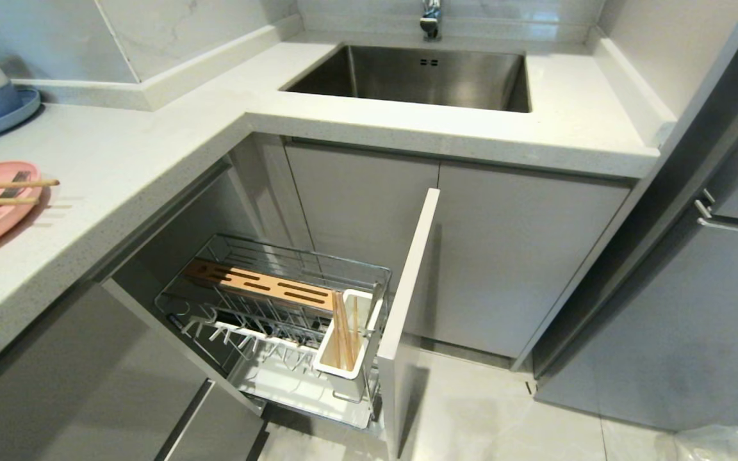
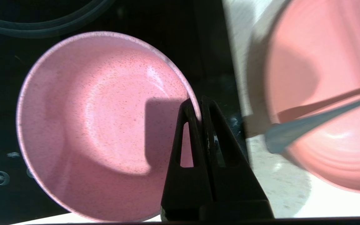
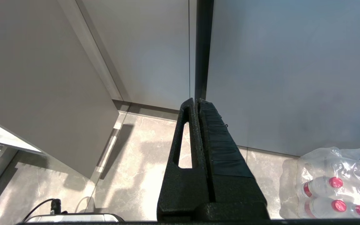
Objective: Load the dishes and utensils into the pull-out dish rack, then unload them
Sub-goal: Pick up the bowl and place it in the cupboard
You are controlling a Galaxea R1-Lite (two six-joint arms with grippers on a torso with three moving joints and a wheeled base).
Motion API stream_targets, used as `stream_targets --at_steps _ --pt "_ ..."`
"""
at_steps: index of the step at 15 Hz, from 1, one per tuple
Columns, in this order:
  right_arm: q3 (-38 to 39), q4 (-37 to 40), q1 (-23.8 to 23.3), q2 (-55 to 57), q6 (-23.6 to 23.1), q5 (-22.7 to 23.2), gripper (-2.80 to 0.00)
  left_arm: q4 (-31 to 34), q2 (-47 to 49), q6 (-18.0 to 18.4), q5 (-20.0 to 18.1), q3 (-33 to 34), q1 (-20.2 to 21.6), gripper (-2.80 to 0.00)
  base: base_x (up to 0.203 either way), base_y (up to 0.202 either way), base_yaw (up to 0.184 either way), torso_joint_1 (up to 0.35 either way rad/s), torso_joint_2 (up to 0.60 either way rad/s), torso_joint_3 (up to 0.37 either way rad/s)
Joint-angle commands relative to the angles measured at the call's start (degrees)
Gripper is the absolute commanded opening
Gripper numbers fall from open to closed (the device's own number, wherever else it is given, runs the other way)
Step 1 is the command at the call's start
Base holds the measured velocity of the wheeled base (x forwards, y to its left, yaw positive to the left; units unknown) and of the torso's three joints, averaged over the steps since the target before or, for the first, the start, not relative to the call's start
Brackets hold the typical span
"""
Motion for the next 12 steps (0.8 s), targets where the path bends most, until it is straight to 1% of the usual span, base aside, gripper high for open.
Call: stream_targets --at_steps 1,2,4,6,8,9,12 --pt "0.1 0.0 0.0 0.0 0.0 0.0 -2.80 -1.8 -4.3 0.0 0.0 0.7 0.2 -2.80 0.000 0.000 0.000 0.000 0.00 0.000" --pt "0.1 0.0 0.0 0.0 0.0 0.0 -2.80 -4.1 -6.4 0.6 -0.1 1.9 0.2 -2.80 0.000 0.000 0.000 0.000 0.00 0.000" --pt "0.1 0.0 0.0 0.0 0.0 0.0 -2.80 -7.4 -12.0 3.1 -0.3 5.5 -0.2 -2.80 0.000 0.000 0.000 0.000 0.00 0.000" --pt "0.1 0.0 0.0 0.0 0.0 0.0 -2.80 -8.2 -16.4 4.1 -0.2 6.9 -3.1 -2.80 0.000 0.000 0.000 0.000 0.00 0.000" --pt "0.1 0.0 0.0 0.0 0.0 0.0 -2.80 -8.4 -19.4 4.2 -0.1 5.4 -8.7 -2.80 0.000 0.000 0.000 0.000 0.00 0.000" --pt "0.1 0.0 0.0 0.0 0.0 0.0 -2.80 -8.5 -20.1 4.2 -0.1 4.4 -13.3 -2.80 0.000 0.000 0.000 0.000 0.00 0.000" --pt "0.1 0.0 0.0 0.0 0.0 0.0 -2.80 -8.7 -22.2 4.2 0.9 1.0 -29.4 -2.80 0.000 0.000 0.000 0.000 0.00 0.000"
